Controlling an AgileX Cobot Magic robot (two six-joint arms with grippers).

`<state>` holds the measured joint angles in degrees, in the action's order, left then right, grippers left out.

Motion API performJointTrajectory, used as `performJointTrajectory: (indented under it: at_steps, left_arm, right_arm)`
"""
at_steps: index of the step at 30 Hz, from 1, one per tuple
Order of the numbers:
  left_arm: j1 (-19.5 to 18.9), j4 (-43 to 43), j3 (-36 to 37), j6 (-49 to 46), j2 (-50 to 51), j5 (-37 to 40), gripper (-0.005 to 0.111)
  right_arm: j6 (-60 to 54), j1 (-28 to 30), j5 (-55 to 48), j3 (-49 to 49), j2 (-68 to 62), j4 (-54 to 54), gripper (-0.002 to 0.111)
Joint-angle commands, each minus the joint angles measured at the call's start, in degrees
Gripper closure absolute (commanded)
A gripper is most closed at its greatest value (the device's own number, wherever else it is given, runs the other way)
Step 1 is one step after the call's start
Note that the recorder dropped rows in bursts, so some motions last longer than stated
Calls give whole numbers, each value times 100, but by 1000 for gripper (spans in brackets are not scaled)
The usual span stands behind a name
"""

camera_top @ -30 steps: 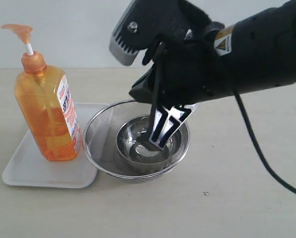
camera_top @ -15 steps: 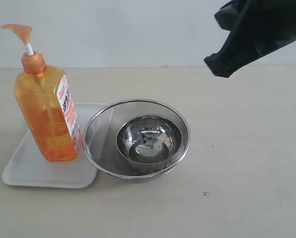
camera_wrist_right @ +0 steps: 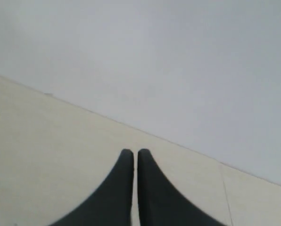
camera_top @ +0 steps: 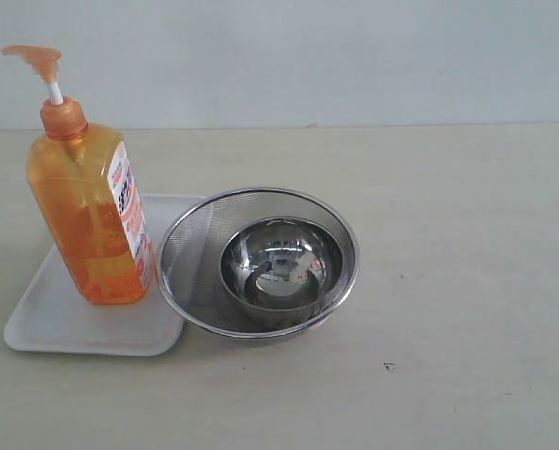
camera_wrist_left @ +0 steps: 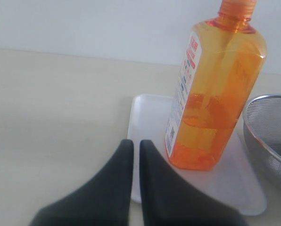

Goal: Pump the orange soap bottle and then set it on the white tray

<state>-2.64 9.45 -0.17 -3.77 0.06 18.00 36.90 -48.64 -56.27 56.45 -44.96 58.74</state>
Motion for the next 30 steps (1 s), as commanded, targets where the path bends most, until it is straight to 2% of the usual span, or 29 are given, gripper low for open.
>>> performJointTrajectory:
  at_steps: [1,10,16,30]
  left_arm:
    - [-16,63,17,32,-6,-14,102]
    - [-16,63,17,32,-6,-14,102]
    - [-16,63,17,32,-6,-14,102]
    - [-16,63,17,32,-6,-14,102]
  right_arm:
    - [-32,15,-573,23,634,137,108]
    - [-354,15,-1092,23,1663,112,108]
    - [-643,15,-1360,23,2046,-329,108]
    - [-677,15,-1346,23,2116,-428,108]
